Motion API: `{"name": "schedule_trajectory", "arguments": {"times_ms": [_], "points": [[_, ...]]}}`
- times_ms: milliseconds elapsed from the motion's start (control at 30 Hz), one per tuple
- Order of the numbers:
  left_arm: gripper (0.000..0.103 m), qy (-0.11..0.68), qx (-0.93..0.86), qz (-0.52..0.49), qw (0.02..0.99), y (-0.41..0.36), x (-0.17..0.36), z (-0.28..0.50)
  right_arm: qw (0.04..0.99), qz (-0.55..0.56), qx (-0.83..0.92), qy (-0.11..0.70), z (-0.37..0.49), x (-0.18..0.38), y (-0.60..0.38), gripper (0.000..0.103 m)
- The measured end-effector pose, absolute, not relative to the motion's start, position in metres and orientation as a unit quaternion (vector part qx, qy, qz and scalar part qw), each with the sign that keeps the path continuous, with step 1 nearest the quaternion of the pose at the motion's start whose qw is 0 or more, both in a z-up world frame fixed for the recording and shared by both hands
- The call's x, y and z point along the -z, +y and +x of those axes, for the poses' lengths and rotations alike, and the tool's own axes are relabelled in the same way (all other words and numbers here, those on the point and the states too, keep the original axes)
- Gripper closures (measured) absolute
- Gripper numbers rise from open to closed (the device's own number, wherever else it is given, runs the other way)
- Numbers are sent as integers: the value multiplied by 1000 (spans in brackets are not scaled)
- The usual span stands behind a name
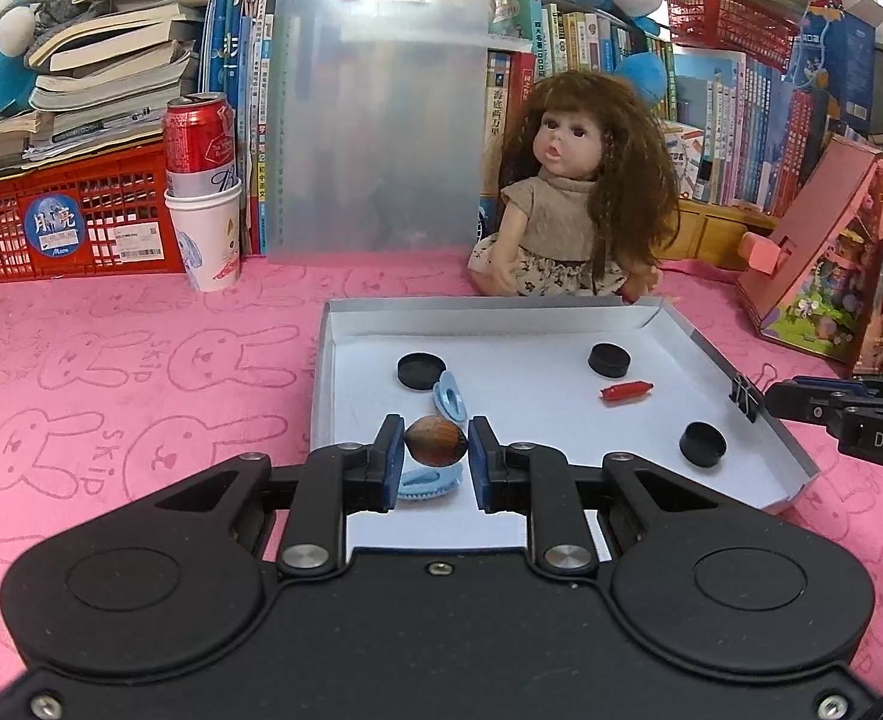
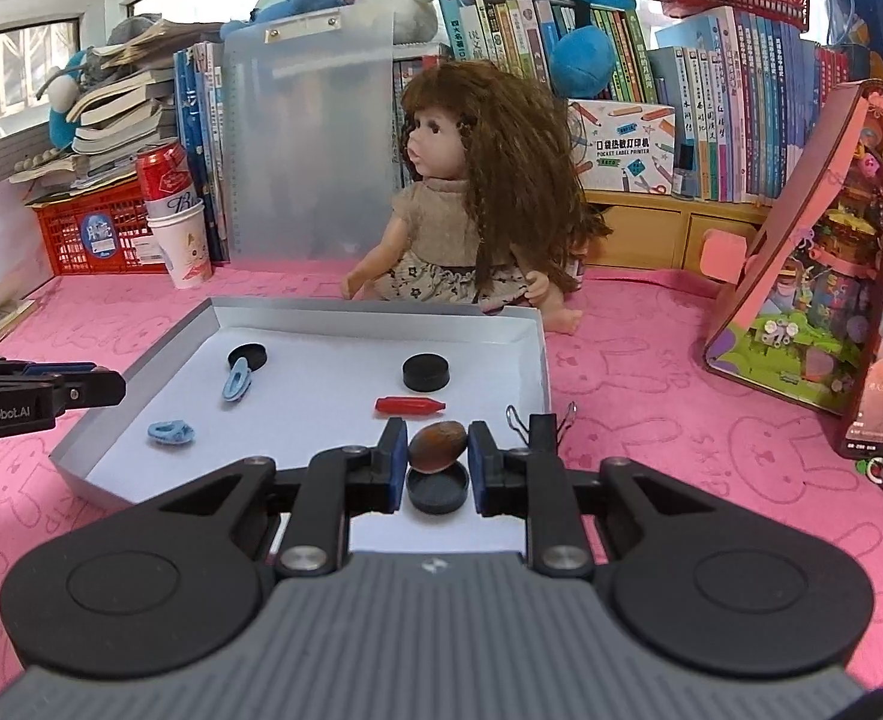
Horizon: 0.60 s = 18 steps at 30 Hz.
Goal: Organize rigid objects
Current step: 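Carry the nut in the left tool while the right tool carries its nut over the tray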
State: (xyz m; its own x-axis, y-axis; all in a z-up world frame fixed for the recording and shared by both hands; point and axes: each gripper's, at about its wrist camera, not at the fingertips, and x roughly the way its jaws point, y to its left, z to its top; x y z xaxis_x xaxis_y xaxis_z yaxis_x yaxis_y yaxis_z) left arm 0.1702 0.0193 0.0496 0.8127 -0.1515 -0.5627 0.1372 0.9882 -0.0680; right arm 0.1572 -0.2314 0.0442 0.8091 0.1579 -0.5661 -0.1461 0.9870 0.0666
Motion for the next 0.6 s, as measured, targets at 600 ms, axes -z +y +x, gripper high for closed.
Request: {"name": "schedule_trajectory", "arguments": {"times_ms": [600], "points": [[82, 325, 69, -25, 943, 16, -34, 209, 944, 20, -78, 320, 198, -36, -231, 77]]}}
